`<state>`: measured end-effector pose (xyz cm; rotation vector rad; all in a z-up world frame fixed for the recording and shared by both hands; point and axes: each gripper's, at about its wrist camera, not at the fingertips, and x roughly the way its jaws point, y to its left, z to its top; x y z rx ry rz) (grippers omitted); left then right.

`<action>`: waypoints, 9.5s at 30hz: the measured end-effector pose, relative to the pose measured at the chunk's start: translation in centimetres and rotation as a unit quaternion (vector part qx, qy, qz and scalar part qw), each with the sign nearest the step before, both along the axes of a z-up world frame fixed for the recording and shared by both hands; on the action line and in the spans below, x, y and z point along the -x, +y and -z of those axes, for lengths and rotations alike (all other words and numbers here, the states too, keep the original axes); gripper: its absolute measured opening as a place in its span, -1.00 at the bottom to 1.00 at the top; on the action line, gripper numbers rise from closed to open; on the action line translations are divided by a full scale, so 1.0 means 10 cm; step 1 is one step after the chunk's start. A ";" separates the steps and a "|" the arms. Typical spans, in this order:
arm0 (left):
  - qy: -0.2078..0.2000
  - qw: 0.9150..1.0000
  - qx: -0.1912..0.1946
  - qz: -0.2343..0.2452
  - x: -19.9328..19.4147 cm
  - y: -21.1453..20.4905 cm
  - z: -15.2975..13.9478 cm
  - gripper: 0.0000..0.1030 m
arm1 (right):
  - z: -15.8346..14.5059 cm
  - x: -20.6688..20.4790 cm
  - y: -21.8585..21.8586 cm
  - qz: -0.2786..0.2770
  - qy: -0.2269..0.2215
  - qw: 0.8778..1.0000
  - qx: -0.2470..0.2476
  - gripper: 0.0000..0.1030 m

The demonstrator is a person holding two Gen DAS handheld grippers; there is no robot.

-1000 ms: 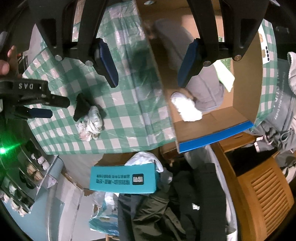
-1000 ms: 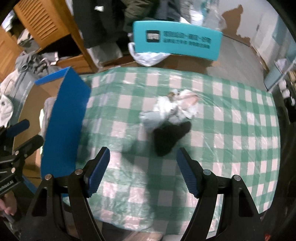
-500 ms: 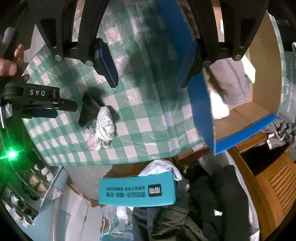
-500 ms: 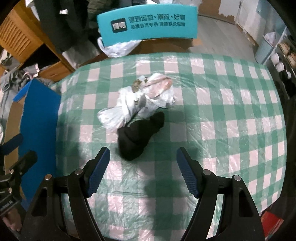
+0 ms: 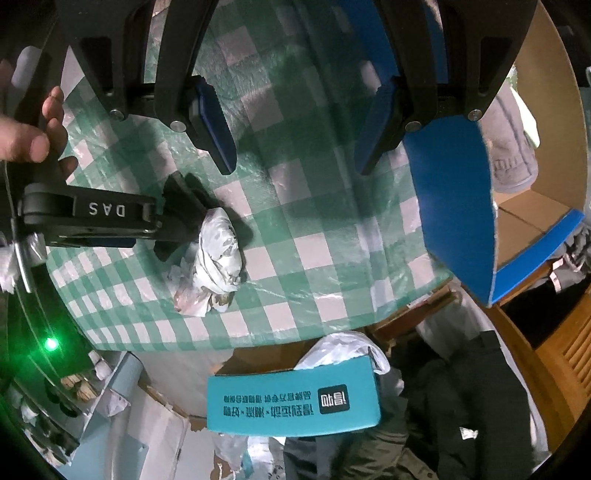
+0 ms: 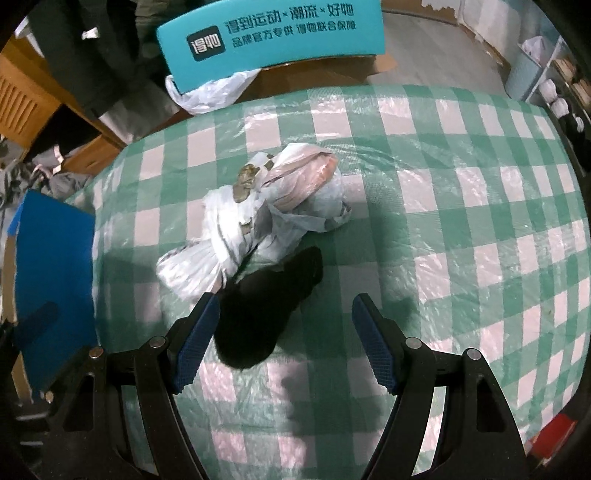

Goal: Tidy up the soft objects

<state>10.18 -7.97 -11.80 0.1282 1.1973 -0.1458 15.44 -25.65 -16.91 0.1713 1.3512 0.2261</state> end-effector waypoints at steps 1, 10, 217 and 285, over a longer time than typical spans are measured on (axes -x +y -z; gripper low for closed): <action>0.003 1.000 -0.001 0.001 -0.01 -0.01 0.02 0.31 | 0.02 -0.02 0.01 0.000 0.002 1.000 0.000 0.44; 0.019 1.000 0.005 0.004 -0.09 -0.06 0.13 0.31 | 0.19 -0.05 0.02 -0.018 0.013 1.000 0.014 0.44; -0.114 0.973 0.043 -0.198 1.27 2.03 -1.08 0.55 | -1.72 1.10 1.98 -0.239 -0.181 0.954 -0.019 0.43; -0.110 0.981 -0.003 -0.159 1.29 1.57 -1.30 0.57 | -1.91 1.14 1.20 -0.173 -0.215 0.960 -0.046 0.45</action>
